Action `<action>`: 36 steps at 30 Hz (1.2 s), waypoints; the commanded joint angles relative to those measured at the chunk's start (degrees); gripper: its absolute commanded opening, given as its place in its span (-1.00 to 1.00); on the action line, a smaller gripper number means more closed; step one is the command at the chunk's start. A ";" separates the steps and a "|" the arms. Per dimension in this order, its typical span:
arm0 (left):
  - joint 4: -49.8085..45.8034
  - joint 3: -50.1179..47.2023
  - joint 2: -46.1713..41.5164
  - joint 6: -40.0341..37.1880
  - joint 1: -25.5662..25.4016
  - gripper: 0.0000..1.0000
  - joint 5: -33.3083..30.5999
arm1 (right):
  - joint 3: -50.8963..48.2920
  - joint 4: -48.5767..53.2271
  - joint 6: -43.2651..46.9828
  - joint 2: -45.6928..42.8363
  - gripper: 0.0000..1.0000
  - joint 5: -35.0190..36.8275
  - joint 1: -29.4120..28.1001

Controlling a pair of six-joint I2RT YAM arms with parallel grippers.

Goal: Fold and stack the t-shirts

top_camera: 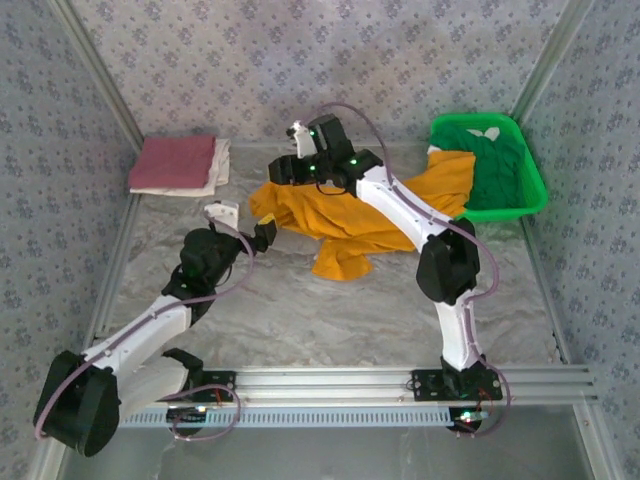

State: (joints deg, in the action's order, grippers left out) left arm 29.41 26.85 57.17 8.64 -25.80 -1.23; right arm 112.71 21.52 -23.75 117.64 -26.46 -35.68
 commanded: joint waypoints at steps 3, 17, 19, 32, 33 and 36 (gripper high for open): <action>-7.33 1.40 2.25 0.83 1.55 0.86 -2.08 | -16.47 -4.61 3.95 -14.05 0.07 6.16 3.32; -6.81 14.17 28.96 7.57 7.98 0.78 10.08 | -49.08 -3.77 21.05 -22.76 0.10 20.87 -11.81; -6.81 16.96 32.97 7.74 7.92 0.76 10.90 | -49.10 -5.11 20.80 -20.35 0.10 23.51 -13.94; -7.12 28.31 49.52 8.80 8.81 0.48 14.89 | -47.92 -8.40 18.18 -8.60 0.14 30.68 -14.06; -7.19 29.12 50.27 9.18 9.12 0.37 16.04 | -47.96 -8.58 17.83 -8.17 0.09 30.66 -13.62; -5.88 29.75 51.44 9.99 9.63 -0.01 16.60 | -48.86 -10.02 16.74 -7.61 -0.15 30.07 -12.25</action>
State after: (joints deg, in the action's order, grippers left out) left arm 22.31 54.81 107.85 17.45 -16.91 13.04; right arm 64.07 11.86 -5.74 107.87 2.31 -49.39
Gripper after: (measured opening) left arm 0.539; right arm 0.465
